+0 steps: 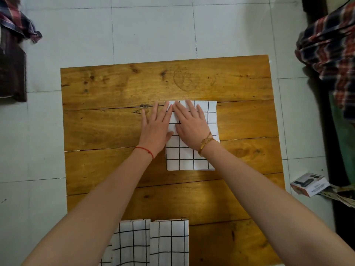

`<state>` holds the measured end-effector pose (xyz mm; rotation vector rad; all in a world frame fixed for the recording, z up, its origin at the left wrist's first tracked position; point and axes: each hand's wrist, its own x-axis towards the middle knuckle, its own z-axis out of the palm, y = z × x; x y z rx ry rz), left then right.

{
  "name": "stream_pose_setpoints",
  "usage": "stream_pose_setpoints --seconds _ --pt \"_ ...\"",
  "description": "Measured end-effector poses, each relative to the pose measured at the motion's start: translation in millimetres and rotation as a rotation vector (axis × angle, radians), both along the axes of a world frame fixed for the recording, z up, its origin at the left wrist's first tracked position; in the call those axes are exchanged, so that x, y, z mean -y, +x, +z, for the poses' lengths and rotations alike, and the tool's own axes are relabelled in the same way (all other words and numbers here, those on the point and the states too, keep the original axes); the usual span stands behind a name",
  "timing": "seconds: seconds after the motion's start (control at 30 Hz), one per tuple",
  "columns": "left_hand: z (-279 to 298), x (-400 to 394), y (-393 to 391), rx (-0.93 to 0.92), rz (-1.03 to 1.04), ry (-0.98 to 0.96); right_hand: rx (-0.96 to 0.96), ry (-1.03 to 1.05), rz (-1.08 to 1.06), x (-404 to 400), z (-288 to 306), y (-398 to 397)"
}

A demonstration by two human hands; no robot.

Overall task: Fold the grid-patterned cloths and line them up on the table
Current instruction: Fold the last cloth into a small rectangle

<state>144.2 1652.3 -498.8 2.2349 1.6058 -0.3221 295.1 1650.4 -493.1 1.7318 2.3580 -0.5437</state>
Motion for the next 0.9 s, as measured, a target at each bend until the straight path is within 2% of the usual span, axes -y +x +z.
stream_pose_setpoints --seconds 0.27,0.47,0.6,0.67,0.73,0.83,0.9 --pt "-2.5 -5.1 -0.5 -0.034 0.014 -0.051 0.071 -0.016 -0.012 0.9 -9.0 10.6" --pt "-1.8 -7.0 -2.5 -0.036 -0.001 -0.071 0.088 0.014 -0.312 11.3 -5.1 63.3" --pt "-0.9 -6.9 -1.5 -0.020 -0.004 -0.069 0.092 0.042 -0.343 13.7 -0.5 73.8" --pt "-0.8 -5.6 -0.6 -0.031 -0.018 -0.031 0.067 0.097 -0.312 11.7 4.8 66.2" --pt "-1.5 -1.3 0.1 -0.026 -0.040 0.043 0.035 0.116 -0.185 10.0 9.9 53.7" --pt "-3.6 11.4 -1.7 0.000 -0.064 0.122 0.010 0.054 0.034 11.5 7.9 30.6" --pt "-4.8 23.4 -5.8 0.019 -0.056 0.128 0.029 0.002 0.068 13.4 4.4 19.9"
